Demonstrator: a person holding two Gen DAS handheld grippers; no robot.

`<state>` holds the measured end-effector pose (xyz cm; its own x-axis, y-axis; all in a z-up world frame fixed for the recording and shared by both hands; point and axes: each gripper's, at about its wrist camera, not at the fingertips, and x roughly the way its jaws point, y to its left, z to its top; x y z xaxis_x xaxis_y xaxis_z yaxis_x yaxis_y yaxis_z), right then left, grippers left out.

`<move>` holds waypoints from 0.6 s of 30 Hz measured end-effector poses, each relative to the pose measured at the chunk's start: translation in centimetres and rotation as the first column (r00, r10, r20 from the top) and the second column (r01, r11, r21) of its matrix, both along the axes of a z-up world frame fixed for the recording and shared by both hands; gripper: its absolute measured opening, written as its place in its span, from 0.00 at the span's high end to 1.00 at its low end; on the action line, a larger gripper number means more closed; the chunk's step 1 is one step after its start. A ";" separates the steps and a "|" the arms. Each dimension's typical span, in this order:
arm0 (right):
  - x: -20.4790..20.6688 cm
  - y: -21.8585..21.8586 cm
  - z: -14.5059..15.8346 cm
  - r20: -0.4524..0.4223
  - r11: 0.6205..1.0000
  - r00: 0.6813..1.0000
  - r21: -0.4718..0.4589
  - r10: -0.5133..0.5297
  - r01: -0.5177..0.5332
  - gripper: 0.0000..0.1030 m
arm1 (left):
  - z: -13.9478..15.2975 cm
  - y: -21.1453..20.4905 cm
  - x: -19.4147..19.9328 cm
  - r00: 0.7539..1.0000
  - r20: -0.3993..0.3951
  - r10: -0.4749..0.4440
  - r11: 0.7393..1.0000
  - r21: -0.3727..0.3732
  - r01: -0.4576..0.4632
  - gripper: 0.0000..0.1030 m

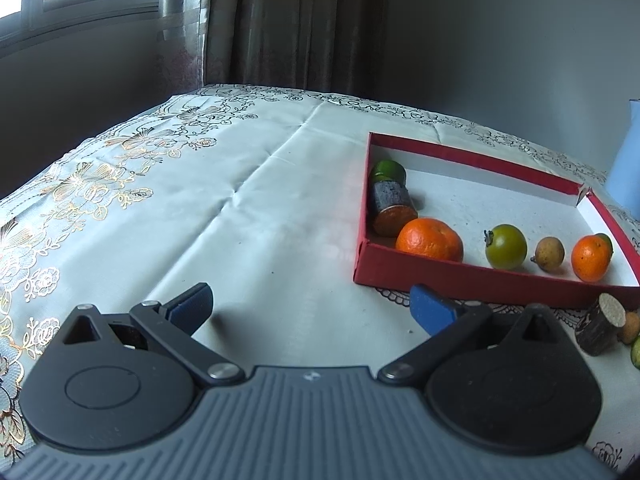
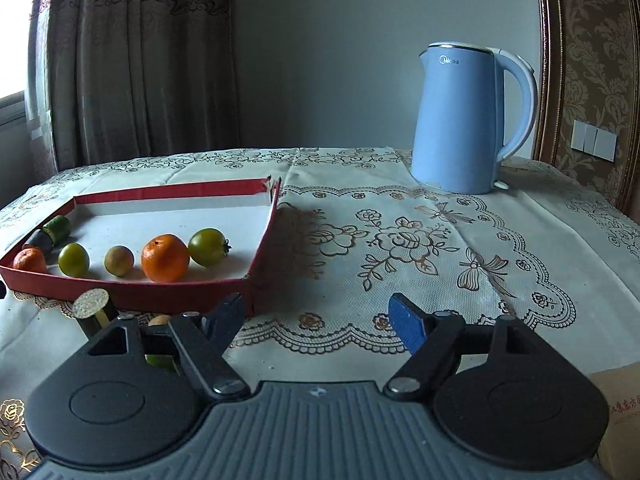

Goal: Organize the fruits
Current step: 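Move the right gripper back toward the remaining fruits beside the box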

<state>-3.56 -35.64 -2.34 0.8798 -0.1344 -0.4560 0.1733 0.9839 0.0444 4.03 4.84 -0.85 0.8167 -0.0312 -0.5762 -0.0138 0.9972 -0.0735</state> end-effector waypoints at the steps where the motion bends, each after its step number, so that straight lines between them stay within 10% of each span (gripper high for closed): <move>1: 0.2 -0.3 -0.4 -0.013 1.000 1.000 0.002 -0.011 0.011 0.23 | 0.0 0.0 0.0 1.000 0.000 0.001 1.000 0.001 -0.001 0.00; 18: 1.8 -0.9 -1.5 -0.153 0.999 0.988 0.027 -0.036 0.040 0.08 | 0.4 -1.2 -0.4 0.999 0.023 0.023 0.997 0.078 -0.024 0.00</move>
<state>-1.71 -36.50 -3.86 0.7943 -0.1508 -0.5885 0.2175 0.9751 0.0436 3.64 3.66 -0.45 0.8292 0.0326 -0.5580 -0.0364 0.9993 0.0042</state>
